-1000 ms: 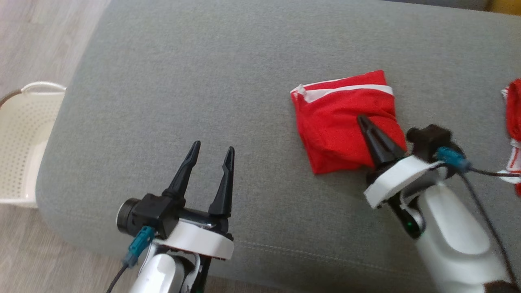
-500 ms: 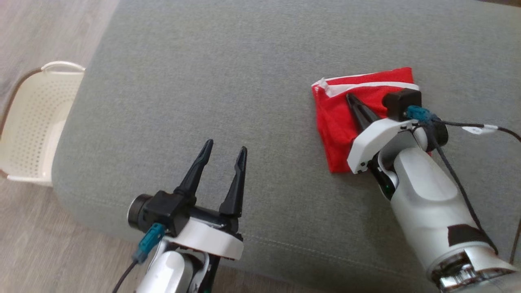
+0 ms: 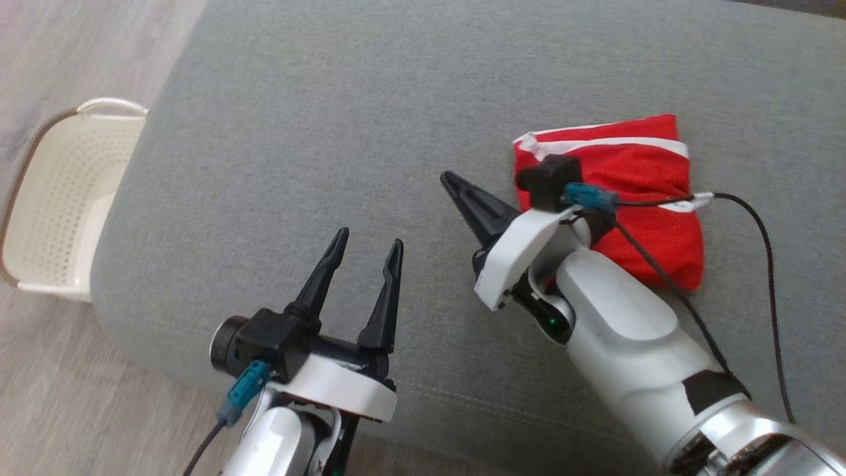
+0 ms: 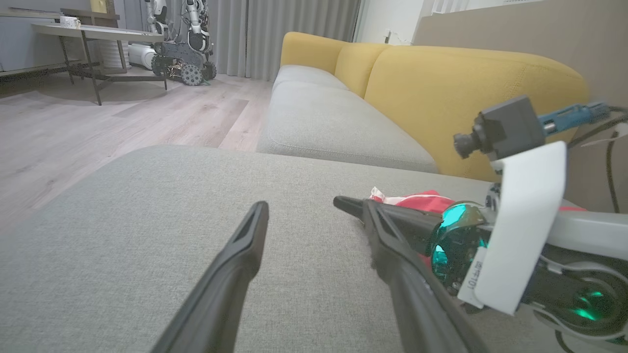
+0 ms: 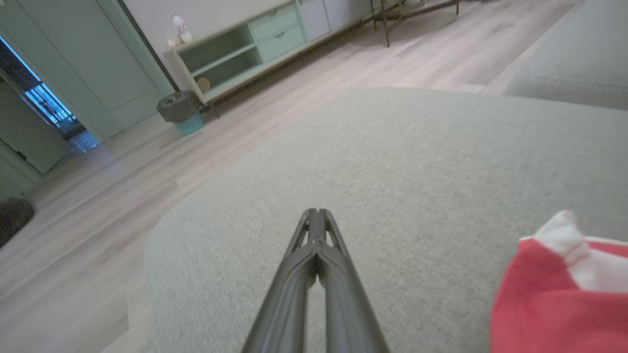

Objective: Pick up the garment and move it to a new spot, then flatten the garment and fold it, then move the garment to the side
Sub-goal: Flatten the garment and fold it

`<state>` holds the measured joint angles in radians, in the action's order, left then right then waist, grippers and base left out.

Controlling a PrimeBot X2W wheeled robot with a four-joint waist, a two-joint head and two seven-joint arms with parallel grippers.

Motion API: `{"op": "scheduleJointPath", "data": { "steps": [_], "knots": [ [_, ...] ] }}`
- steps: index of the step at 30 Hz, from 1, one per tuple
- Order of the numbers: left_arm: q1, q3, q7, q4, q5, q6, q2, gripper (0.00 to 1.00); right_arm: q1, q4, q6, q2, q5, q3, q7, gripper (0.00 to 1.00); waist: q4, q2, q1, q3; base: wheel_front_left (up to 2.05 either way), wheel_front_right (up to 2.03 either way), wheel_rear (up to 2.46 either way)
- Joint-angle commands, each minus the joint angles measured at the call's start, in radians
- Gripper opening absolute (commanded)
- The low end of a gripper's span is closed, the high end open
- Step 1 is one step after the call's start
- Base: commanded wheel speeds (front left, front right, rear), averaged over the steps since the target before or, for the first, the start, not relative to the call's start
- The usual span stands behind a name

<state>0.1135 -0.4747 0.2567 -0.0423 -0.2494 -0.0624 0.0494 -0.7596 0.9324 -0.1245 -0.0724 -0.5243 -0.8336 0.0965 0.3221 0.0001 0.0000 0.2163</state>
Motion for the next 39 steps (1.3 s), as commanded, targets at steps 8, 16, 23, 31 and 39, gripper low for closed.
{"op": "scheduleJointPath", "data": {
  "steps": [8,16,23,31,39],
  "knots": [
    [0.009,0.039,0.005,0.037,0.028,0.002,0.001,1.0,-0.091,0.154,-0.006,0.022,0.017,0.052,0.115,0.0,-0.038,-0.0001,0.0,-0.029,0.0,0.0,0.0],
    [0.023,0.003,0.005,0.04,0.021,0.004,0.001,1.0,-0.189,0.35,-0.006,0.014,0.08,0.157,0.076,0.0,0.017,-0.0001,0.0,-0.021,0.0,0.0,0.0],
    [0.017,-0.005,0.005,0.035,0.011,-0.006,0.001,1.0,-0.174,0.358,-0.006,-0.048,0.197,0.304,-0.06,0.0,0.066,-0.0001,0.0,-0.014,0.0,0.0,0.0],
    [0.027,-0.009,0.005,0.042,0.004,-0.013,0.001,1.0,-0.125,0.358,-0.006,0.012,0.343,0.449,-0.061,0.0,0.076,-0.0001,0.0,0.005,0.0,0.0,0.0],
    [0.036,-0.011,0.005,0.034,0.0,-0.011,0.001,1.0,0.017,0.048,-0.006,0.022,0.059,0.167,-0.057,0.0,0.054,-0.0001,0.0,0.003,0.0,0.0,0.0]
  ]
}}
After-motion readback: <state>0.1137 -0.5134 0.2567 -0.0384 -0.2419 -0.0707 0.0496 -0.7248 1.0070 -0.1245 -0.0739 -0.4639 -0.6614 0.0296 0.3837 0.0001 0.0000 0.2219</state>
